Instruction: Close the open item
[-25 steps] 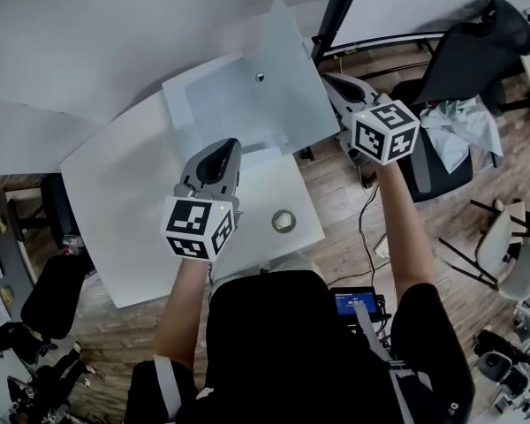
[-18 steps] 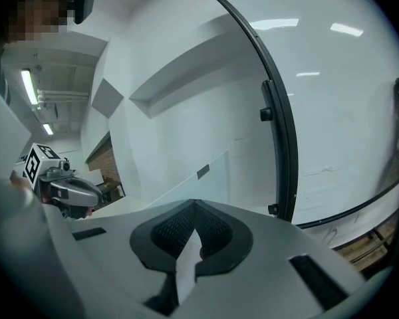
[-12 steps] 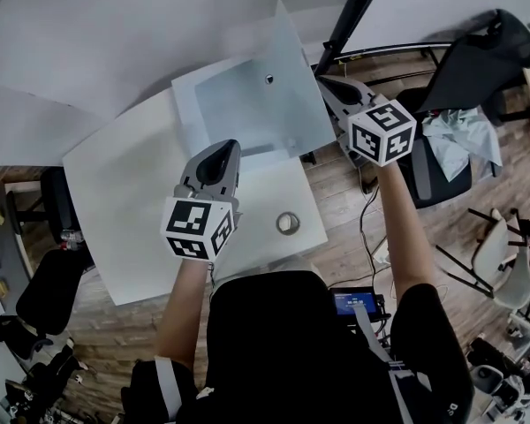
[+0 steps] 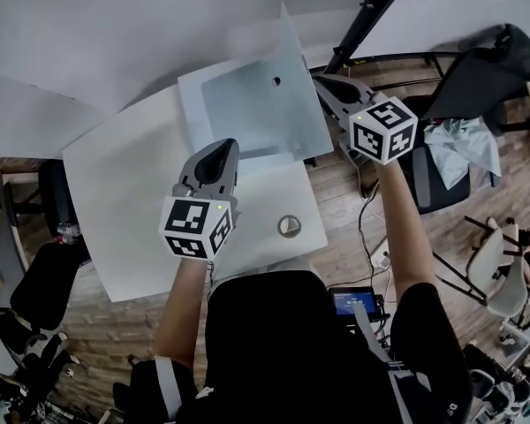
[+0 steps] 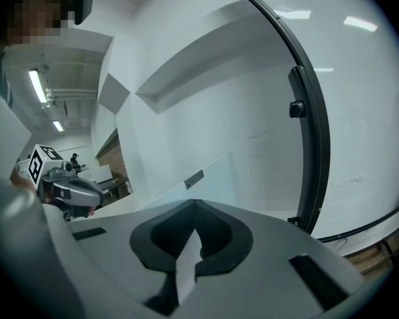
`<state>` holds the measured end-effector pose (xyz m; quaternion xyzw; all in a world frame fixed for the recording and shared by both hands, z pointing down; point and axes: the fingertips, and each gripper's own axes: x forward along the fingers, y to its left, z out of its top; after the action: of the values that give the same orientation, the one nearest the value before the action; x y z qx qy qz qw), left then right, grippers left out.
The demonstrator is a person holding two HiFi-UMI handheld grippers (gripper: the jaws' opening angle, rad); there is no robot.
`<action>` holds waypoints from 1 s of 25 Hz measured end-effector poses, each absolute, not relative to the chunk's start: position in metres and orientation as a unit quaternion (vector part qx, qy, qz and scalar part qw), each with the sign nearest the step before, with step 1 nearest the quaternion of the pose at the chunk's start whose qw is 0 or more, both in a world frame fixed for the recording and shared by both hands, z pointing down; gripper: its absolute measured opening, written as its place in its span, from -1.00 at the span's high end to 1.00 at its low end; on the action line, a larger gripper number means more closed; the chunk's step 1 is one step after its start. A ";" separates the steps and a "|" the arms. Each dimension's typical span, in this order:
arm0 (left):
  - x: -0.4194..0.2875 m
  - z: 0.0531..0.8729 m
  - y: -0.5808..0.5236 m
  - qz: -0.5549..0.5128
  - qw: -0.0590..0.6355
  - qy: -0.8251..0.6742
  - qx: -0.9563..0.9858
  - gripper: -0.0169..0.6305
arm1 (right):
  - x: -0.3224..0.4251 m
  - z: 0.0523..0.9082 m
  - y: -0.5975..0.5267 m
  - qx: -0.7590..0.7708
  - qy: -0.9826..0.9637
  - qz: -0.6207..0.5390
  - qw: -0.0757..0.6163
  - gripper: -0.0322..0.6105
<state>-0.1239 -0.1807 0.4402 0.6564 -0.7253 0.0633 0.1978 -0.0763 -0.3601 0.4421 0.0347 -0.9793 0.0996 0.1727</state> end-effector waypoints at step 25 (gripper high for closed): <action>-0.198 0.468 -0.127 0.030 0.233 -0.765 0.600 0.91 | -0.177 0.459 -0.276 -0.086 -0.972 0.079 0.205 0.79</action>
<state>-0.1979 -0.1273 0.4683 0.5999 -0.7648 0.0296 0.2330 -0.1768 -0.2758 0.4590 -0.0863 -0.9717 0.0794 0.2050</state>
